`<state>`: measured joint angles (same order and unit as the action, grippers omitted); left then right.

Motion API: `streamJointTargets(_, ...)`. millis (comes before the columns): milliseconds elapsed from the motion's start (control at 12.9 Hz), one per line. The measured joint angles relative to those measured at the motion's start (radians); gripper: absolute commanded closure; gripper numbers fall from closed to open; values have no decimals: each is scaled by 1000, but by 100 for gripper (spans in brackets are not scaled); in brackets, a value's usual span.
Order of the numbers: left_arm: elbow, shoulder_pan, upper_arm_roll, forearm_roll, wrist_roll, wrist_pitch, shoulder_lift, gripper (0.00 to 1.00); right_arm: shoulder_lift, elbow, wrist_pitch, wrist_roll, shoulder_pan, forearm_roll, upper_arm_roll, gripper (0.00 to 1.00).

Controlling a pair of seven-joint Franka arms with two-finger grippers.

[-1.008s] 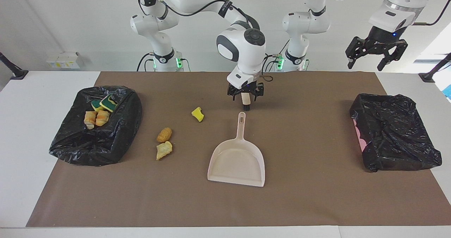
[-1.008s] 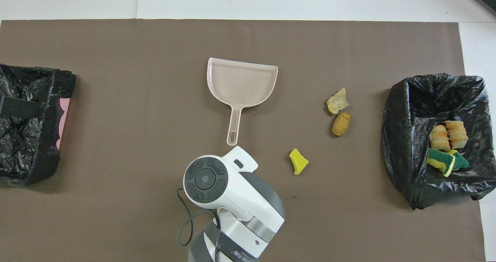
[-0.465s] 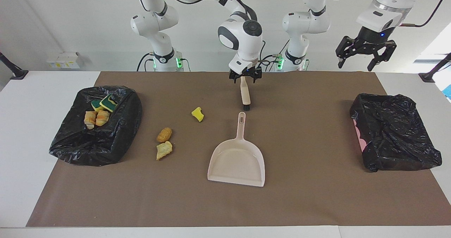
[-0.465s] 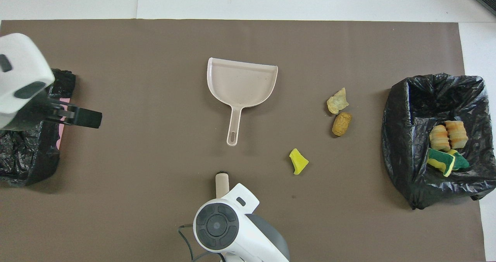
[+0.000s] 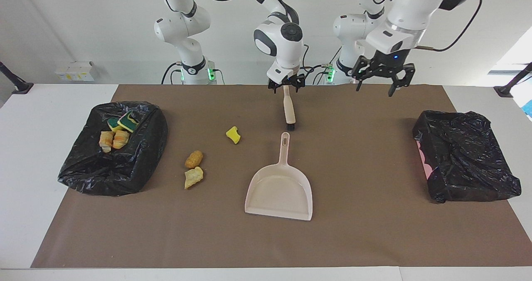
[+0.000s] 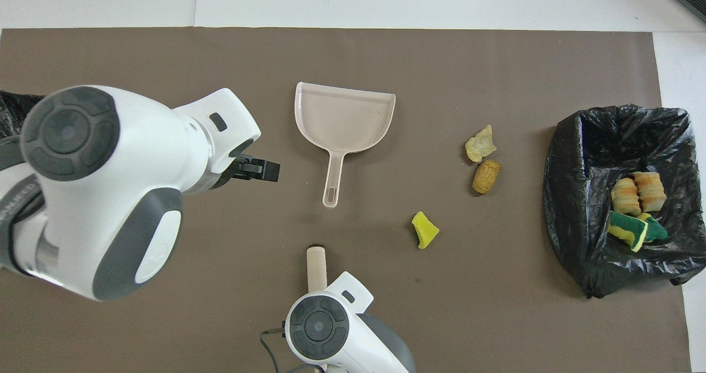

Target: Sweep and dump trash in bin

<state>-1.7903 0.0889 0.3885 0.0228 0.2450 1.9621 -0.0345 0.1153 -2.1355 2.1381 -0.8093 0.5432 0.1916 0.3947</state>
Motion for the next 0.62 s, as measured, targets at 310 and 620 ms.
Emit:
streamJointTargets(310, -12, -2, 130, -182, 256, 171, -178, 0, 17, -14, 45, 0, 24, 8, 0, 30)
streamJointTargets(620, -10, -1, 183, -271, 370, 271, -306, 0, 28, -14, 50, 0, 28, 8, 0, 40)
